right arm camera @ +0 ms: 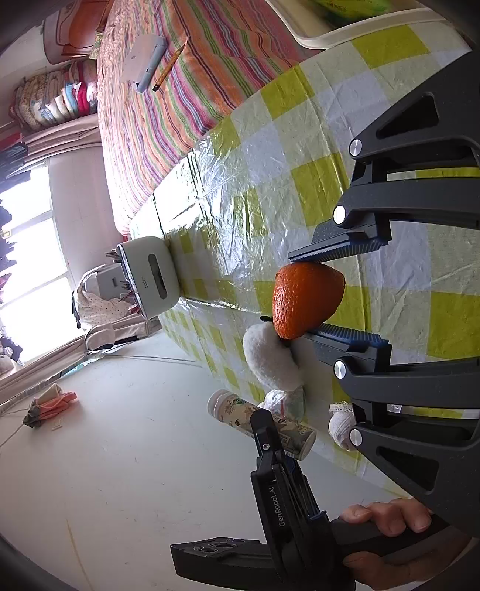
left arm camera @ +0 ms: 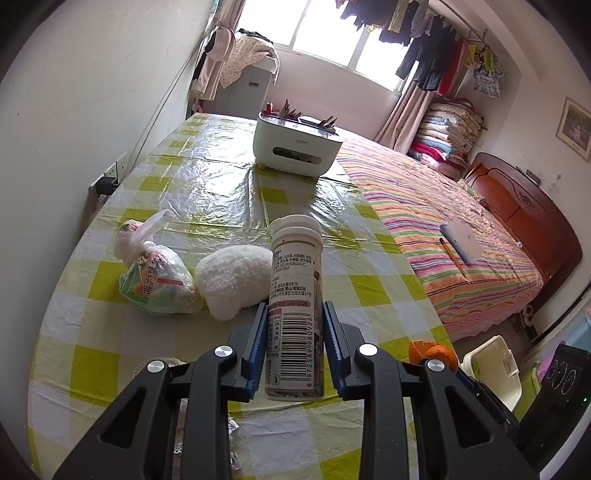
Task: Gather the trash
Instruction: 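Carry the pill tube and orange over the cream bin with both grippers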
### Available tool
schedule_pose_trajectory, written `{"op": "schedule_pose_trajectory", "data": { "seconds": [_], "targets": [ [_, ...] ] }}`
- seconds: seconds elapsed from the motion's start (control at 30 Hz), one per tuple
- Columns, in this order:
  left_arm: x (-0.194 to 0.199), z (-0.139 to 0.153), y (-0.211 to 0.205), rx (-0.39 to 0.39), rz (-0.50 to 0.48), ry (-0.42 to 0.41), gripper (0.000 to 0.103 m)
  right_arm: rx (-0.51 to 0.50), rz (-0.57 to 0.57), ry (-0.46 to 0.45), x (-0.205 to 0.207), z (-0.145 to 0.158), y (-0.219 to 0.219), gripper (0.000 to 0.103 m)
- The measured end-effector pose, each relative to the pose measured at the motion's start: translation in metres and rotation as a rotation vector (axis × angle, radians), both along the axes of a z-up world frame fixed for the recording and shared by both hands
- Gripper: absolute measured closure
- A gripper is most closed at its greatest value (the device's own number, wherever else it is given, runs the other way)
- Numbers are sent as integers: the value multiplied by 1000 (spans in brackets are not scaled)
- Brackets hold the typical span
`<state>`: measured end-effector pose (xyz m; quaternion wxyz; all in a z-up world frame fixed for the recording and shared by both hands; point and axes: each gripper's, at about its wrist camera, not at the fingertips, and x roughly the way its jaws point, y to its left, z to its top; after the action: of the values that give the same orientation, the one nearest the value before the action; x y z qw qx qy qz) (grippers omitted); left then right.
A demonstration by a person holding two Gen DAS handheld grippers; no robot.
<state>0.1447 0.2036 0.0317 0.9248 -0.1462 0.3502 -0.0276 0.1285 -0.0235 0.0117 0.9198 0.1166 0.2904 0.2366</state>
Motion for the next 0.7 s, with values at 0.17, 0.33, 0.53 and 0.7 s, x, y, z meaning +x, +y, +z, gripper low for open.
{"op": "schedule_pose_trajectory", "data": {
  "seconds": [0.17,0.33,0.53,0.7],
  "targets": [
    [3,-2,-8,-9,-11,7,75,11,-19,-14,-5,5,-10,71],
    [4,-4,-22,-7,-34,14,75,26,-35,-21,-6,8,-20,71],
    [8,-6,-43,-2,-66,17,75,44,-60,-30,-9,12,-36,71],
    [11,-8,-60,-5,-91,19,75,64,-86,-36,-11,15,-54,71]
  ]
}}
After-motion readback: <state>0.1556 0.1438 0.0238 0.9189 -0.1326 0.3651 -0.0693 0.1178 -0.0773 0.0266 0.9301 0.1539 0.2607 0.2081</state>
